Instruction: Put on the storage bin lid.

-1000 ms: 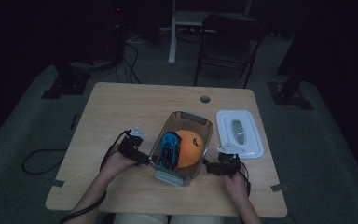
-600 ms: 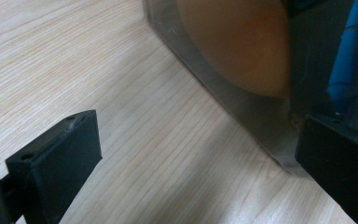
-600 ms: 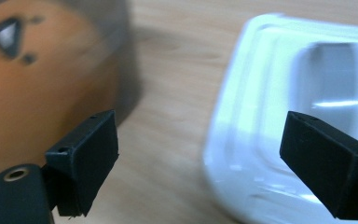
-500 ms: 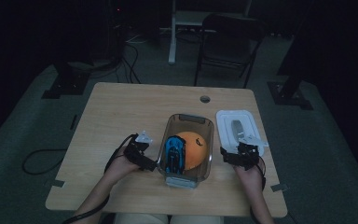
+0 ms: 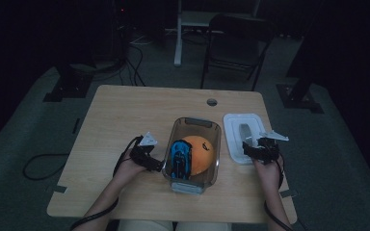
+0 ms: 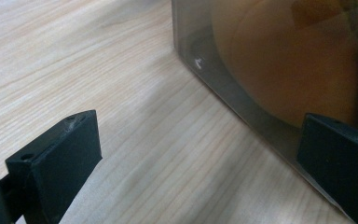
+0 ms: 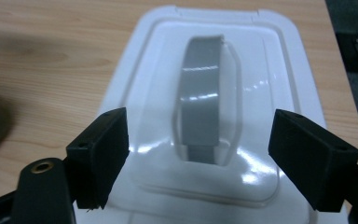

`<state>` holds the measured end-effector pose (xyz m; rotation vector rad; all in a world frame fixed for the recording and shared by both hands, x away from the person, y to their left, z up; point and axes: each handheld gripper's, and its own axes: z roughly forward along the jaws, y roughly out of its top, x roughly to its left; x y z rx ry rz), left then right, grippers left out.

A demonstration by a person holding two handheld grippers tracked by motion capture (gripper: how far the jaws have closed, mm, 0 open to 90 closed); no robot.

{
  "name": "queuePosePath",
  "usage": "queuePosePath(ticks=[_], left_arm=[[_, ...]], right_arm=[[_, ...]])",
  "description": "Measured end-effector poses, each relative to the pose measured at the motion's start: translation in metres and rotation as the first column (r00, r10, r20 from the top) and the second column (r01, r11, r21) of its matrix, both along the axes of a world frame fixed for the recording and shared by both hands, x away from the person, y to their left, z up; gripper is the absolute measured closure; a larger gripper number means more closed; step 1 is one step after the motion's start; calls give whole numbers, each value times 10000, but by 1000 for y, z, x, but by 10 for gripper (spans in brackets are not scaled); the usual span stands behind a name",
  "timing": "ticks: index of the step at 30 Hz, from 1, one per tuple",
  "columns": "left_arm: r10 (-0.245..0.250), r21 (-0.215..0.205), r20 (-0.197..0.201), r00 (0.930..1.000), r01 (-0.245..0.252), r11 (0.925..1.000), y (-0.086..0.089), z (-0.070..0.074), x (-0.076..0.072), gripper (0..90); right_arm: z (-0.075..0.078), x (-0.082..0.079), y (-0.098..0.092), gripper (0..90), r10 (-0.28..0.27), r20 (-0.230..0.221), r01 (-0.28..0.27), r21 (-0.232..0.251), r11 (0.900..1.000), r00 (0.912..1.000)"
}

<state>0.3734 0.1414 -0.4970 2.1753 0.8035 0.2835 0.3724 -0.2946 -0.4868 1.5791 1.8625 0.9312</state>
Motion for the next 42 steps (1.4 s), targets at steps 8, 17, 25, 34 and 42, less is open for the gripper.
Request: queuePosePath(ticks=[8, 17, 25, 34, 42], left_arm=[[148, 51, 283, 9995, -150, 9999, -1, -1, -2, 9], [-134, 282, 332, 9994, 125, 9995, -8, 2, -8, 8], [-292, 261, 310, 9991, 284, 9993, -15, 2, -12, 8], [-728, 402, 308, 9969, 715, 9966, -29, 1, -17, 8], [-1016, 324, 394, 9941, 1003, 9944, -42, -1, -19, 8]], right_arm=[[-18, 24, -3, 355, 101, -551, -99, 29, 9999, 9984], [-20, 36, 1, 665, 261, -858, -278, -187, 9994, 9960], [-10, 20, 0, 672, 346, -667, -354, -112, 9993, 9972], [32, -17, -3, 674, 201, 182, -204, 175, 9996, 9996], [80, -50, 9, 674, 597, 1328, -642, 298, 9975, 9893]])
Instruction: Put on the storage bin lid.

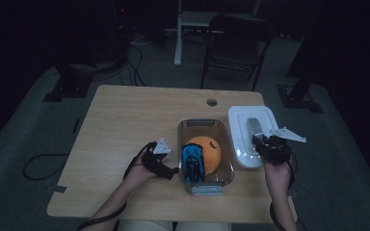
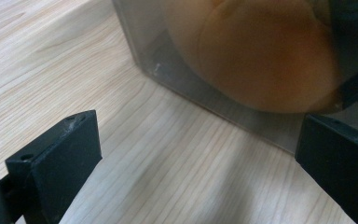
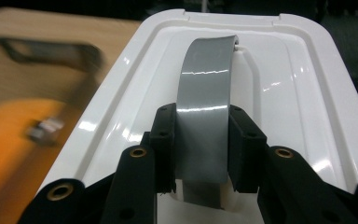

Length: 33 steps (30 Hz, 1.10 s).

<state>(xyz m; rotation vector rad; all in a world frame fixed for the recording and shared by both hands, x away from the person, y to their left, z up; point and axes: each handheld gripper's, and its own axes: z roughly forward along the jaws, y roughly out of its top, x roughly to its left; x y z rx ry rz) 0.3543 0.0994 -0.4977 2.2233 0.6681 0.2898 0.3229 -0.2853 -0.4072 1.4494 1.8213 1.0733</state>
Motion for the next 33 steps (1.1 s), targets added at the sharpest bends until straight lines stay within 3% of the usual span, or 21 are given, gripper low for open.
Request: queuePosePath(ticks=[1, 2, 5, 10, 14, 20, 24, 32, 33], left_arm=[[0, 0, 0, 10000, 0, 10000, 0, 0, 0, 8], [-89, -20, 11, 10000, 89, 10000, -5, 0, -1, 8], [-310, 21, -16, 9995, 310, 9995, -15, -1, -2, 8], [-651, 335, 18, 9979, 650, 9973, -31, 1, -4, 8], [-750, 384, 37, 9972, 748, 9965, -41, 2, -4, 7], [-1236, 419, 10, 9923, 1234, 9915, -59, 0, -8, 7], [-939, 183, -178, 9954, 942, 9954, -55, -6, -7, 8], [-761, 207, -264, 9968, 766, 9968, -43, -8, -9, 8], [-767, 199, -264, 9967, 772, 9968, -42, -8, -9, 8]], right_arm=[[0, 0, 0, 674, 0, 0, 0, 0, 10000, 10000], [18, -14, 8, 674, 338, 462, -343, 93, 9994, 9984], [32, -25, 15, 674, 647, 752, -661, 162, 9977, 9951], [46, -42, 28, 674, 1171, 1150, -1206, 232, 9924, 9864], [50, -50, 38, 674, 1607, 1223, -1652, 273, 9859, 9794], [47, -51, 60, 674, 2449, 982, -2456, -54, 9694, 9646], [38, -47, 71, 674, 2867, 687, -2868, -84, 9580, 9556], [21, -40, 86, 674, 3223, 183, -3223, -39, 9466, 9465], [18, -38, 88, 674, 3354, 52, -3354, -31, 9421, 9421]])
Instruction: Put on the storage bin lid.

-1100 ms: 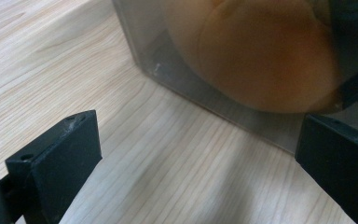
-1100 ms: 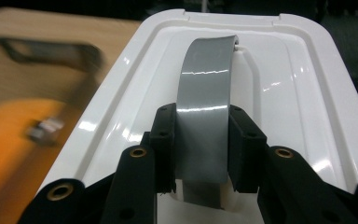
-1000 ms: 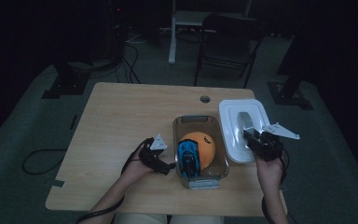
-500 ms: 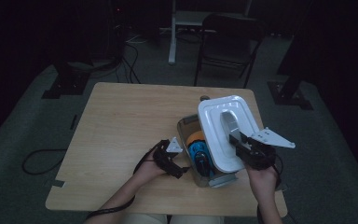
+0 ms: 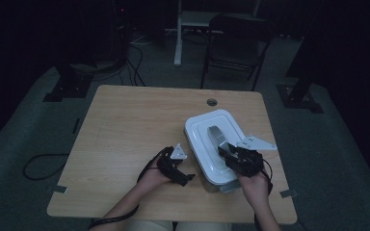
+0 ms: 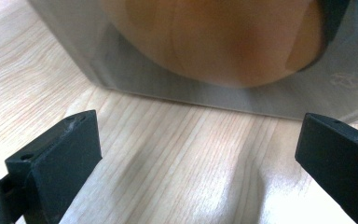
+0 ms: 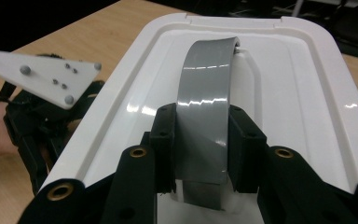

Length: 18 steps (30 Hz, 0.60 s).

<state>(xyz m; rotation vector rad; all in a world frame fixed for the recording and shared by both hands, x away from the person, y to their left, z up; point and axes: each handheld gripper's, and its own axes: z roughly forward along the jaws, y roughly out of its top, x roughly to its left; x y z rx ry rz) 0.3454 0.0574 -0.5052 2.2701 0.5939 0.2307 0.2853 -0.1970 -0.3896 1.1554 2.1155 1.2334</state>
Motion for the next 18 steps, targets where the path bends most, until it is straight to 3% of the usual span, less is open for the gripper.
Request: queuePosePath(ticks=[11, 18], left_arm=[[184, -26, -132, 9997, -185, 9998, 8, -3, 0, 8], [166, 18, -206, 9996, -165, 9999, 9, -5, 0, 8]], right_arm=[[-6, 10, -1, 674, 132, -411, -128, 105, 9999, 9991], [-7, 7, -1, 674, 146, -475, -146, 0, 9999, 9988]])
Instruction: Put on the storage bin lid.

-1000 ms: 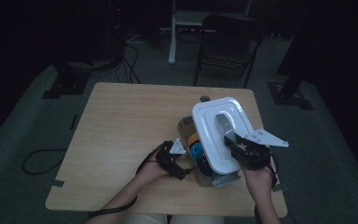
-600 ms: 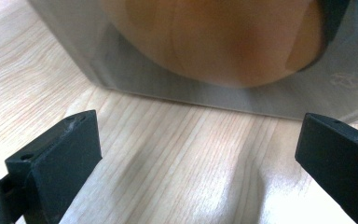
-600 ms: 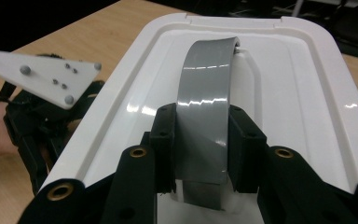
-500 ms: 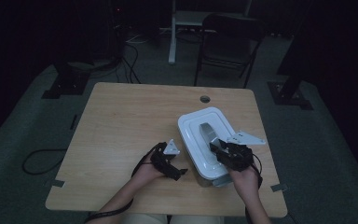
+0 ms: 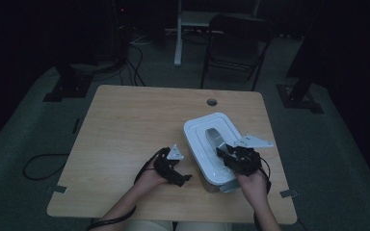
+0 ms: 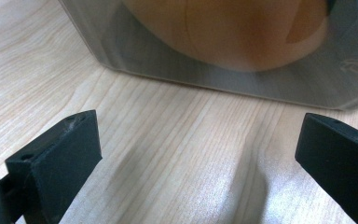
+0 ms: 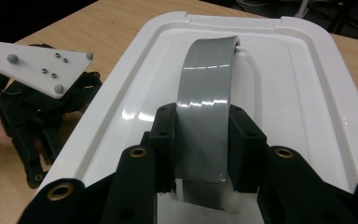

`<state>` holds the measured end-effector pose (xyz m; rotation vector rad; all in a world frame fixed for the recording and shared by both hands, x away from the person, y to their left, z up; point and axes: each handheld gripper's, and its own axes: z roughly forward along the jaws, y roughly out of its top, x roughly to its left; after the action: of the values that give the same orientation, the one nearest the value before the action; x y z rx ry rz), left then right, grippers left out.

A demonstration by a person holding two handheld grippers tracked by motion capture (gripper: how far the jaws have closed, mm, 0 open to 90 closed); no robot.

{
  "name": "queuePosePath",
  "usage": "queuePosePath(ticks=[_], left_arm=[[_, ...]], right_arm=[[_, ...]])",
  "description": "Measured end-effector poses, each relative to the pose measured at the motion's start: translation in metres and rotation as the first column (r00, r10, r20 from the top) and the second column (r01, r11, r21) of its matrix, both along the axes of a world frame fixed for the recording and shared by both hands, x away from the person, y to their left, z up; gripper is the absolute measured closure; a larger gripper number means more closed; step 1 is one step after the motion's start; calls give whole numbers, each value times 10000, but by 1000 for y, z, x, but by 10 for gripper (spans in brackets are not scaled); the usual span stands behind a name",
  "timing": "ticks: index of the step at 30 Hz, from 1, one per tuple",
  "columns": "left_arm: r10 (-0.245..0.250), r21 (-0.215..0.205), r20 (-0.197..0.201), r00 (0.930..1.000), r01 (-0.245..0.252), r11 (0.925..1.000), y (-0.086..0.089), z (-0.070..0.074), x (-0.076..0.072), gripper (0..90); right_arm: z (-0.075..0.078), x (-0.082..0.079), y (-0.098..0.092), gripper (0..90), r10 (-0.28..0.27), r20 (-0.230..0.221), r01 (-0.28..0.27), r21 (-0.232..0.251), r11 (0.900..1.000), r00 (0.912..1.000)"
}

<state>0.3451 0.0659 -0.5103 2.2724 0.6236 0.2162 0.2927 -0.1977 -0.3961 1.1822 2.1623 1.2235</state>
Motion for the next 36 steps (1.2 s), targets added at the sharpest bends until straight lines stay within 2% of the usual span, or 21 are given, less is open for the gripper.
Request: queuePosePath(ticks=[5, 11, 13, 18, 21, 23, 27, 29, 33, 36], left_arm=[[20, 33, -51, 10000, -20, 10000, 1, -1, 1, 8], [88, -40, -47, 10000, -88, 10000, 2, -1, 0, 8], [103, -43, -91, 9999, -103, 9999, 1, -2, 1, 8], [81, -87, -72, 9999, -82, 9999, 0, -2, 0, 8], [75, -110, -54, 10000, -76, 9999, 0, -1, 0, 8], [102, -85, -66, 9999, -103, 9999, 1, -1, 1, 8], [212, -209, -67, 9998, -213, 9996, 4, 1, 3, 8], [260, -263, -62, 9996, -261, 9993, 4, 2, 3, 8], [301, -315, -28, 9995, -302, 9990, 3, 4, 3, 8], [325, -322, 14, 9995, -324, 9990, 2, 5, 4, 8]], right_arm=[[-4, -1, -6, 675, 164, -279, -155, 320, 9994, 9995], [-6, 2, 1, 676, 222, -407, -217, 130, 9997, 9989], [-6, 0, 4, 676, 92, -268, -94, -79, 9999, 9996], [-5, 3, 2, 670, 228, -533, -225, 56, 9997, 9983], [-6, 4, 1, 570, 211, -573, -212, -6, 9998, 9981], [-4, 4, -1, 498, 382, -652, -368, 233, 9991, 9971], [2, 1, -6, 396, 265, -357, -251, 386, 9989, 9990], [6, 2, -13, 349, 137, -222, -124, 579, 9982, 9997], [11, 4, -29, 245, -505, 83, 496, 852, 9951, 9987], [11, 10, -43, 142, -810, 245, 786, 873, 9931, 9964]])
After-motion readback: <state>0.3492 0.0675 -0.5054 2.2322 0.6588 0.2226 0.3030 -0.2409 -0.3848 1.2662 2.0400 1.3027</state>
